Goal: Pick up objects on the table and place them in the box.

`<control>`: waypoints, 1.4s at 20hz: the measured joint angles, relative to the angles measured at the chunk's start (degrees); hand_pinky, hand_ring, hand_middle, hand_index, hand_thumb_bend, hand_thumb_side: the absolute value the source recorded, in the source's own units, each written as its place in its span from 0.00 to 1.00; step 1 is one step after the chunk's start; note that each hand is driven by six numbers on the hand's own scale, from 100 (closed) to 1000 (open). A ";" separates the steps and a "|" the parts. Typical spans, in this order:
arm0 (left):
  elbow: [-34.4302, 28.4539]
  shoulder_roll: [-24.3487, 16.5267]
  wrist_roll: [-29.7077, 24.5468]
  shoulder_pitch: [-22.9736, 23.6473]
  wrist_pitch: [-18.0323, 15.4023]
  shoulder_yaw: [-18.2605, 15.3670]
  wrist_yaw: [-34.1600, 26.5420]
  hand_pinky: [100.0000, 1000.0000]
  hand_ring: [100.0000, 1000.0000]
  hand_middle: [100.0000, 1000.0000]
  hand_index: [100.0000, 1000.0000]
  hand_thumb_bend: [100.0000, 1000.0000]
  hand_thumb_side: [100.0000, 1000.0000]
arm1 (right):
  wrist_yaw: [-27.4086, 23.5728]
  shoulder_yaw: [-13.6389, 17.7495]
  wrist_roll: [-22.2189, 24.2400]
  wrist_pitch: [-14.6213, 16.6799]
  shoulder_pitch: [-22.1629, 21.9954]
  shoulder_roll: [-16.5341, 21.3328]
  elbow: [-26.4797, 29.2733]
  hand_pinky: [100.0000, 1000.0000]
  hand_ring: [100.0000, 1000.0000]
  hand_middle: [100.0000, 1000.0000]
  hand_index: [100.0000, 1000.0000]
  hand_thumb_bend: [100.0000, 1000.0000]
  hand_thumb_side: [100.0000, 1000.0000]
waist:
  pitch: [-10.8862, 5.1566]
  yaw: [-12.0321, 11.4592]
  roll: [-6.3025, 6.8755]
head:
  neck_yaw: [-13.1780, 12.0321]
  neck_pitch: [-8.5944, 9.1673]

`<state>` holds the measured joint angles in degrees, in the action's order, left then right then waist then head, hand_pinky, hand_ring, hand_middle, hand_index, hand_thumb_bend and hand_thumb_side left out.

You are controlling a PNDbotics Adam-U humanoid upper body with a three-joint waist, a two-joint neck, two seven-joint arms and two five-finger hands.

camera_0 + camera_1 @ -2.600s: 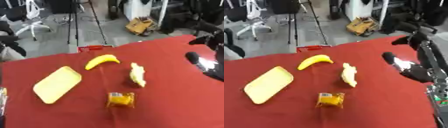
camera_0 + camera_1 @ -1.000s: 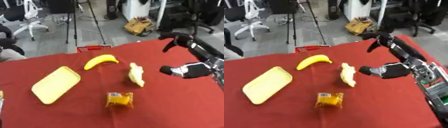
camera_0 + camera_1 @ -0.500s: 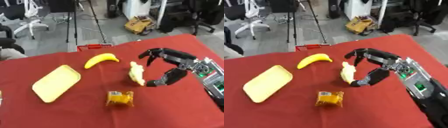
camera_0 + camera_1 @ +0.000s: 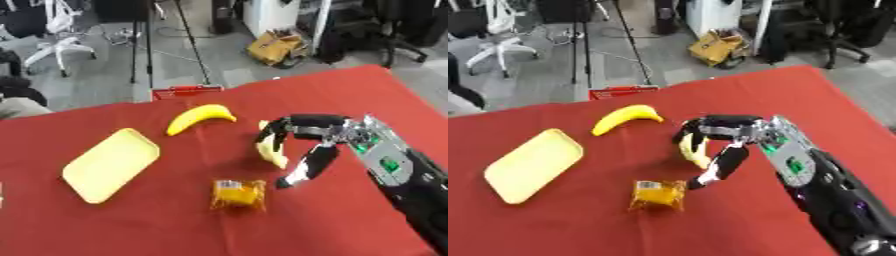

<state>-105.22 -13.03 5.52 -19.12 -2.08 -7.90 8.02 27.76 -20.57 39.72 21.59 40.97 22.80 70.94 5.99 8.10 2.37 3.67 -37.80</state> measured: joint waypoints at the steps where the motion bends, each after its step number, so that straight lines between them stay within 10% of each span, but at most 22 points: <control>1: 0.01 0.00 -0.03 0.01 -0.02 0.00 -0.02 0.58 0.58 0.73 0.81 0.60 1.00 | 0.43 -0.20 0.17 0.27 0.18 -0.44 -0.45 0.73 0.64 0.82 0.90 0.62 0.33 | 0.00 0.00 0.00 | 0.09 0.00; 28: 0.28 0.04 -0.64 0.04 -0.17 0.64 -0.44 0.59 0.58 0.73 0.82 0.59 1.00 | 21.77 -3.15 -4.40 5.79 1.80 -8.42 -8.22 0.79 0.75 0.78 0.85 0.54 0.36 | -0.05 -0.62 0.01 | 1.36 -0.03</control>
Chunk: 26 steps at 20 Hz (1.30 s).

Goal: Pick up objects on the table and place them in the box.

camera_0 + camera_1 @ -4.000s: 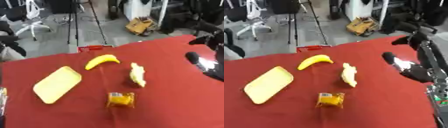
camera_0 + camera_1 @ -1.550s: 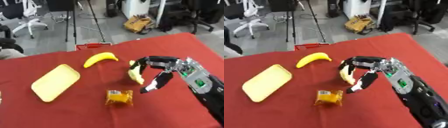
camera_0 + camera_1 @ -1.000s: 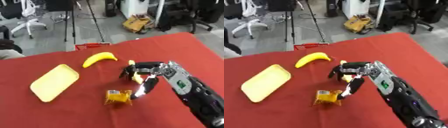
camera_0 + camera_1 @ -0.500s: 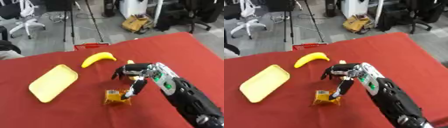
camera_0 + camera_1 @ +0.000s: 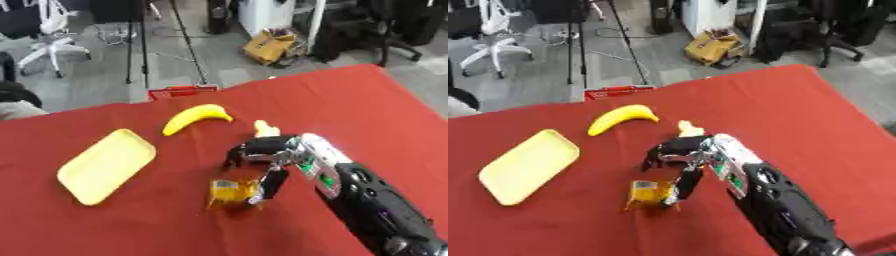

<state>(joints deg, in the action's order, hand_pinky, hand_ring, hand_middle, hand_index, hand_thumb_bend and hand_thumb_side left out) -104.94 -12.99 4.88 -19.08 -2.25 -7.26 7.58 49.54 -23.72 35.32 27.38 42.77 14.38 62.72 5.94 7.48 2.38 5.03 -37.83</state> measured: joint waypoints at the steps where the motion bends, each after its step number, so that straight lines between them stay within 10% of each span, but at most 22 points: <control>1: 0.00 0.00 0.00 0.00 0.00 0.01 0.00 0.59 0.58 0.73 0.82 0.59 1.00 | 0.39 -0.12 0.22 0.06 0.00 0.00 0.32 0.79 0.75 0.78 0.84 0.53 0.36 | -0.03 0.02 0.00 | 0.00 0.00; 20: 0.00 0.01 -0.10 0.00 0.08 0.04 0.00 0.59 0.58 0.74 0.82 0.59 1.00 | 15.73 -1.17 -2.06 -1.92 -0.83 -3.52 0.24 0.77 0.76 0.75 0.83 0.47 0.39 | -0.10 -0.03 0.00 | 0.34 0.02; 26: 0.00 0.02 -0.13 0.00 0.08 0.04 0.00 0.59 0.58 0.74 0.82 0.59 1.00 | 17.11 -0.80 -5.78 -1.67 -0.92 -4.25 -0.61 0.66 0.56 0.44 0.58 0.25 0.36 | -0.31 -0.07 0.00 | 0.49 0.02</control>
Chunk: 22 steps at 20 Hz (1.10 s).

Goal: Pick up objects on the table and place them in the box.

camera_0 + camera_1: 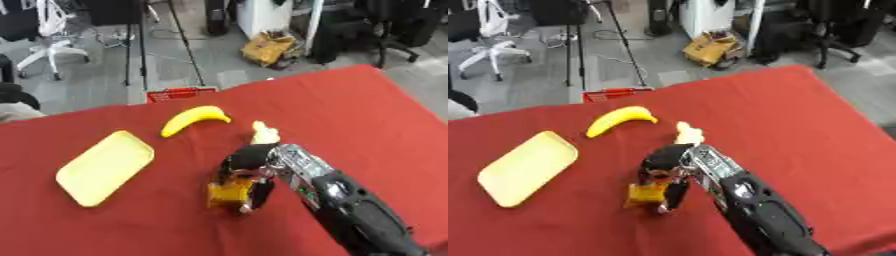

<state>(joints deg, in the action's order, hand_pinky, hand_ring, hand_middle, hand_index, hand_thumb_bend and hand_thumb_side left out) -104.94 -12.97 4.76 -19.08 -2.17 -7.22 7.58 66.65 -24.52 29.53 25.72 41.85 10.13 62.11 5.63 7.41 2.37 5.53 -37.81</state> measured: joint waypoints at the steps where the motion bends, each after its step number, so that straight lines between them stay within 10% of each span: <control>1: 0.00 0.00 0.00 0.00 0.00 0.00 0.00 0.59 0.58 0.74 0.82 0.59 1.00 | 0.05 0.02 -1.23 -0.18 -0.01 0.00 -0.01 0.65 0.55 0.39 0.54 0.16 0.40 | 0.00 0.00 0.00 | 0.00 0.00; 9: 0.00 0.00 -0.02 0.00 -0.01 0.00 0.00 0.59 0.58 0.74 0.82 0.59 1.00 | -1.08 0.10 -8.27 -0.96 1.89 1.20 2.04 0.65 0.54 0.37 0.54 0.21 0.44 | 0.00 -0.01 0.00 | -0.02 0.00; 22: 0.00 0.00 -0.02 0.00 -0.01 0.00 0.01 0.59 0.58 0.74 0.82 0.59 1.00 | -12.84 -0.29 -0.88 -3.18 3.81 4.31 8.36 0.65 0.53 0.37 0.53 0.24 0.36 | 0.00 -0.01 0.00 | -0.14 0.00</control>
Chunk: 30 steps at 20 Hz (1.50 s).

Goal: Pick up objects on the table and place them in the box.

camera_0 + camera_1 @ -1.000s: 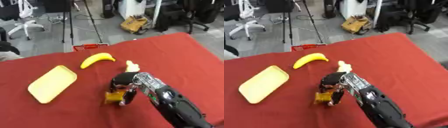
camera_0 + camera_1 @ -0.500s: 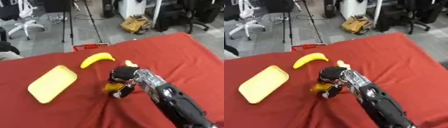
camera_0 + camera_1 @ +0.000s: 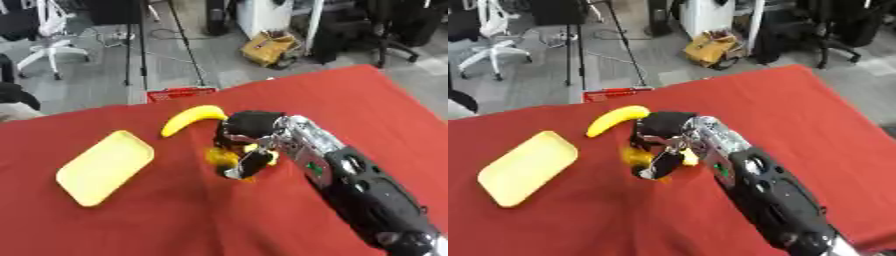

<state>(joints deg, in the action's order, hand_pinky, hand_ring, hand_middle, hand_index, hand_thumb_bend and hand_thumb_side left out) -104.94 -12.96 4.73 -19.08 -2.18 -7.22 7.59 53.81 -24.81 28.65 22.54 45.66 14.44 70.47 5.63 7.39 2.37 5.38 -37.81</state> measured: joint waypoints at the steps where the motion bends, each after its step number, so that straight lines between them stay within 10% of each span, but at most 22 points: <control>1: 0.00 0.00 0.00 0.00 0.00 0.00 0.00 0.59 0.58 0.74 0.82 0.59 1.00 | -0.31 -0.01 0.36 -0.12 0.00 0.00 0.17 0.65 0.53 0.36 0.53 0.23 0.36 | 0.00 0.00 0.00 | -0.03 0.00; 16: -0.02 1.06 -1.24 -0.78 -0.37 1.32 -0.31 0.59 0.58 0.74 0.82 0.59 1.00 | -3.05 0.59 -5.12 -2.76 4.48 -0.28 0.29 0.60 0.45 0.29 0.45 0.18 0.28 | 0.00 -3.53 0.00 | 1.49 0.42; 30: -1.66 6.67 -3.69 -4.93 -1.84 5.59 -2.56 0.58 0.57 0.73 0.81 0.58 0.96 | -4.76 5.35 -15.45 -7.81 8.33 1.20 -4.01 0.56 0.42 0.26 0.44 0.29 0.30 | 1.37 -15.73 0.13 | 5.57 4.79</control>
<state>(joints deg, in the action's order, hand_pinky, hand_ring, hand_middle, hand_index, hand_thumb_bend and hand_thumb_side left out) -106.60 -6.29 1.04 -24.01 -4.02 -1.63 5.03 49.04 -19.46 13.20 14.73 53.99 15.64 66.46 7.00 -8.34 2.50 10.95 -33.02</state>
